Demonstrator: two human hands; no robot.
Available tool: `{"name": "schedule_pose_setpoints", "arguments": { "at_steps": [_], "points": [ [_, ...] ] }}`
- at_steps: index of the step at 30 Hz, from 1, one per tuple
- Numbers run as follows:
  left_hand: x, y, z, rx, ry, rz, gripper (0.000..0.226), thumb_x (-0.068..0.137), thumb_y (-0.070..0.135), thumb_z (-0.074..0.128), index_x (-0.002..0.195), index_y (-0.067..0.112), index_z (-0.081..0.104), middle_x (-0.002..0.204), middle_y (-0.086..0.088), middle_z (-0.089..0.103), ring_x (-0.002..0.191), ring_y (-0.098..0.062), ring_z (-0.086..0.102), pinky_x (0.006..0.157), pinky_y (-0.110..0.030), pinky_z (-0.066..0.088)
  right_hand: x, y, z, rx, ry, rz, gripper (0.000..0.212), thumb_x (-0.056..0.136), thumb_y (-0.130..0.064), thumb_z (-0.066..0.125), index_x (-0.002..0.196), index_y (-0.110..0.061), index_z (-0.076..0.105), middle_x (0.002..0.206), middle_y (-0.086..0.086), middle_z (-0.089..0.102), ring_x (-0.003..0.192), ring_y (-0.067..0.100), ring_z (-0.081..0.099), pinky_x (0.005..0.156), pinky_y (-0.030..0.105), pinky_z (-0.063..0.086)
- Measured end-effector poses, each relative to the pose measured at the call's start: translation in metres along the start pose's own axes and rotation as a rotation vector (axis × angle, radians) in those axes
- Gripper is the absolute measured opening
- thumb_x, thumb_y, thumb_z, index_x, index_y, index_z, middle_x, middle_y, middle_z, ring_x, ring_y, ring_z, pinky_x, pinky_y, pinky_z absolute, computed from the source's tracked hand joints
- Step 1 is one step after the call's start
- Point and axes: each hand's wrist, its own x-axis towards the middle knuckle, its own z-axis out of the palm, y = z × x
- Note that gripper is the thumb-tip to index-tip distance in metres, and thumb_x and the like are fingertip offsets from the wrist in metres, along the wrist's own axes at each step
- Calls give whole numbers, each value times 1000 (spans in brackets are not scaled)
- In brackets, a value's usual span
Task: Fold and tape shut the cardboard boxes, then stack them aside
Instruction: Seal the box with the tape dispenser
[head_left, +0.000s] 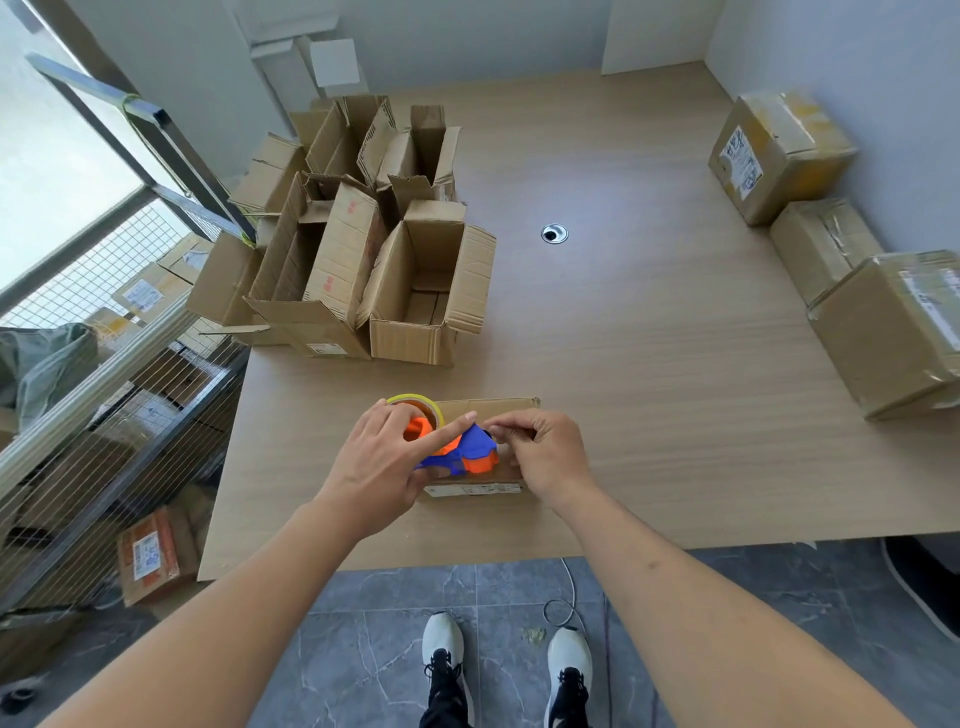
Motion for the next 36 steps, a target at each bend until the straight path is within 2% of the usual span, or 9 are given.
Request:
{"name": "schedule_pose_setpoints", "arguments": {
  "at_steps": [3, 7, 16, 22, 24, 27, 31, 34, 36],
  "points": [
    [0, 2, 0, -4, -38, -24, 71, 99, 46, 52, 158, 53, 13, 117, -3, 49, 115, -26, 49, 124, -49, 17, -5, -2, -15, 20, 57, 59, 13, 91, -9, 75, 87, -17, 83, 73, -5, 73, 58, 3, 59, 52, 24, 50],
    [1, -3, -4, -17, -89, -61, 77, 100, 41, 55, 156, 57, 6, 113, 0, 46, 117, -27, 48, 125, -43, 1, -12, 1, -57, 12, 203, 174, 9, 90, -13, 78, 86, -21, 81, 72, -3, 73, 54, 8, 55, 52, 28, 52],
    [9, 8, -5, 8, -131, -73, 79, 99, 42, 58, 155, 59, 5, 115, 1, 47, 119, -26, 48, 125, -44, 3, -3, 7, -81, -166, 117, 287, 14, 96, -21, 71, 104, -29, 79, 83, -4, 74, 56, 4, 55, 50, 28, 55],
    [9, 9, -2, 2, -108, -67, 84, 96, 39, 65, 156, 58, 9, 116, -2, 52, 118, -27, 50, 124, -46, 14, 11, 33, -65, -202, 71, 351, 21, 98, -23, 67, 117, -24, 75, 84, -3, 74, 56, 3, 54, 47, 25, 49],
    [9, 8, 1, -5, -86, -64, 82, 95, 39, 67, 156, 57, 15, 115, -1, 52, 117, -26, 49, 124, -47, 19, 15, 41, -56, -188, 44, 347, 29, 99, -26, 66, 128, -25, 66, 90, 2, 73, 62, 7, 58, 56, 32, 54],
    [10, 7, 5, 11, -83, -60, 78, 96, 41, 64, 157, 54, 17, 116, 0, 50, 115, -23, 47, 122, -45, 21, 19, 46, -35, -240, 21, 296, 42, 103, -27, 58, 144, -26, 50, 101, 2, 62, 90, 21, 64, 87, 47, 57],
    [9, 8, 5, 3, -98, -72, 76, 96, 44, 61, 157, 55, 15, 116, 0, 49, 114, -25, 47, 117, -44, 26, 17, 50, -23, -311, 57, 336, 46, 106, -29, 47, 150, -40, 41, 139, 8, 39, 121, 30, 54, 108, 44, 45],
    [10, 8, 5, -3, -91, -76, 74, 97, 47, 59, 157, 55, 16, 115, -1, 49, 112, -25, 48, 113, -44, 29, 11, 50, -22, -255, 66, 305, 34, 108, -27, 44, 140, -29, 55, 139, 7, 56, 125, 26, 56, 108, 40, 44],
    [11, 9, 5, 10, -77, -71, 74, 96, 47, 60, 157, 54, 18, 114, -1, 49, 110, -25, 48, 112, -44, 30, 7, 39, -13, -168, 189, 235, 35, 109, -23, 38, 136, -23, 60, 136, 1, 63, 127, 20, 57, 106, 36, 45]
  ]
}}
